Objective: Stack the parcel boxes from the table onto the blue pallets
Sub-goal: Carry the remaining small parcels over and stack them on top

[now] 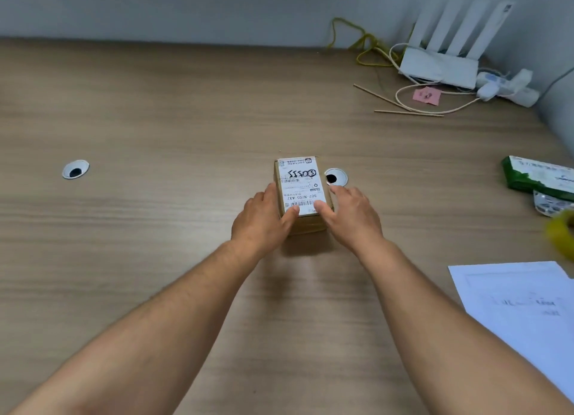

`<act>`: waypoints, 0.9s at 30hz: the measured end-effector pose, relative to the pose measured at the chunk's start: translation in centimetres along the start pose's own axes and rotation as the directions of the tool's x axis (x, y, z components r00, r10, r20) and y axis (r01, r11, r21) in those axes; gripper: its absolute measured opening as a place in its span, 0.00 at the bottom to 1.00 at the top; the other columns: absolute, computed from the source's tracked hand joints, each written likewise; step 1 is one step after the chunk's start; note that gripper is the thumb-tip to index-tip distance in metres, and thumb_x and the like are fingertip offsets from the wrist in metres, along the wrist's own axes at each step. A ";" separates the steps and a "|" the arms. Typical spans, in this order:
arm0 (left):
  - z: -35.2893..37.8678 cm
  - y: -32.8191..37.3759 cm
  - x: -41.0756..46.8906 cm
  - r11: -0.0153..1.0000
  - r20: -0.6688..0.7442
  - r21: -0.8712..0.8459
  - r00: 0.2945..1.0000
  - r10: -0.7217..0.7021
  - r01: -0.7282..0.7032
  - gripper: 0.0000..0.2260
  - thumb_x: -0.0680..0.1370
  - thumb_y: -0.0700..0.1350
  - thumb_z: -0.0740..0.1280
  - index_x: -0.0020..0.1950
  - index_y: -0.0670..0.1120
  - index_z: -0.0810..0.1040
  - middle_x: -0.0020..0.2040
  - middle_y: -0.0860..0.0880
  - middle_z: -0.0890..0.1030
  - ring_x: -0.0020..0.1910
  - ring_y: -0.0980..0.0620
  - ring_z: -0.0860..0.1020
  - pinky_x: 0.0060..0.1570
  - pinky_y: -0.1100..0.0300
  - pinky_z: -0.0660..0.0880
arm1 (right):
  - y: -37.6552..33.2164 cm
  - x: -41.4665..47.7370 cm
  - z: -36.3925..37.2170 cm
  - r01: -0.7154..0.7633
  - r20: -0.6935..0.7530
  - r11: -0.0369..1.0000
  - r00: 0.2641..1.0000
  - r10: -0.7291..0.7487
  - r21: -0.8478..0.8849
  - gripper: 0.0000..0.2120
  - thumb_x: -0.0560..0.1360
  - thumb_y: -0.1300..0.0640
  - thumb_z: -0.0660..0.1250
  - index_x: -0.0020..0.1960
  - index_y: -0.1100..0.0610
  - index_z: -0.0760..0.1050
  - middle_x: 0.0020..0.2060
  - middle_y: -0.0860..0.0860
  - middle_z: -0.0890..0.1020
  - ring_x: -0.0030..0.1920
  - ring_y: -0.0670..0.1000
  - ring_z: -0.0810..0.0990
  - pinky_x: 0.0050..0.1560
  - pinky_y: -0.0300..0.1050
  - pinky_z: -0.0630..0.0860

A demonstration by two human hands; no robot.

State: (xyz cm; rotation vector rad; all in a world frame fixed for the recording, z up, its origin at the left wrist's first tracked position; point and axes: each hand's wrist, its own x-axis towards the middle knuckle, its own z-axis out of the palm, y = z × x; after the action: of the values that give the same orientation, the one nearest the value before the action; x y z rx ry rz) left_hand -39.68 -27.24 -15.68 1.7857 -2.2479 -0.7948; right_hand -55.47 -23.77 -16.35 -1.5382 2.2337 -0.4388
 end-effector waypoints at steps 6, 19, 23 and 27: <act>1.3 -0.4 1.0 0.969 0.066 -0.225 0.994 -0.087 0.099 0.28 0.79 0.54 0.62 0.75 0.48 0.56 0.68 0.47 0.71 0.64 0.47 0.72 0.61 0.49 0.71 | 1.2 1.6 2.2 -0.148 0.111 0.851 0.988 0.106 0.504 0.31 0.75 0.51 0.68 0.75 0.54 0.62 0.68 0.55 0.71 0.62 0.50 0.72 0.61 0.44 0.68; 1.7 -0.5 -3.1 0.835 0.077 -0.546 0.997 -0.025 0.063 0.29 0.76 0.38 0.66 0.73 0.57 0.61 0.55 0.59 0.76 0.53 0.57 0.77 0.52 0.64 0.72 | 1.9 -1.9 3.3 -0.139 0.165 0.594 0.986 0.012 0.792 0.34 0.73 0.69 0.66 0.75 0.51 0.61 0.51 0.48 0.82 0.49 0.43 0.81 0.52 0.37 0.77; 0.9 -1.2 -5.5 0.809 0.052 -0.586 0.998 -0.018 0.045 0.28 0.74 0.37 0.67 0.66 0.63 0.64 0.51 0.63 0.77 0.51 0.63 0.78 0.48 0.69 0.74 | 1.5 -4.0 3.6 -0.108 0.153 0.582 0.988 -0.028 0.806 0.33 0.73 0.67 0.67 0.73 0.48 0.62 0.52 0.48 0.83 0.51 0.42 0.81 0.53 0.38 0.76; -0.1 -2.0 -8.2 0.780 0.001 -0.625 0.999 -0.043 0.034 0.29 0.74 0.37 0.67 0.67 0.63 0.65 0.52 0.64 0.77 0.49 0.67 0.78 0.46 0.71 0.74 | 0.6 -6.4 3.6 -0.047 0.125 0.560 0.987 -0.102 0.827 0.34 0.73 0.67 0.69 0.72 0.45 0.62 0.58 0.51 0.81 0.56 0.46 0.80 0.59 0.44 0.76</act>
State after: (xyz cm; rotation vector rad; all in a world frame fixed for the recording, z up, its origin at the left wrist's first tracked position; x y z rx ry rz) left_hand -35.74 -19.85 -15.01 1.4898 -1.6373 -1.3381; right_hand -52.14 -17.70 -18.86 -1.0097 1.4663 -1.1436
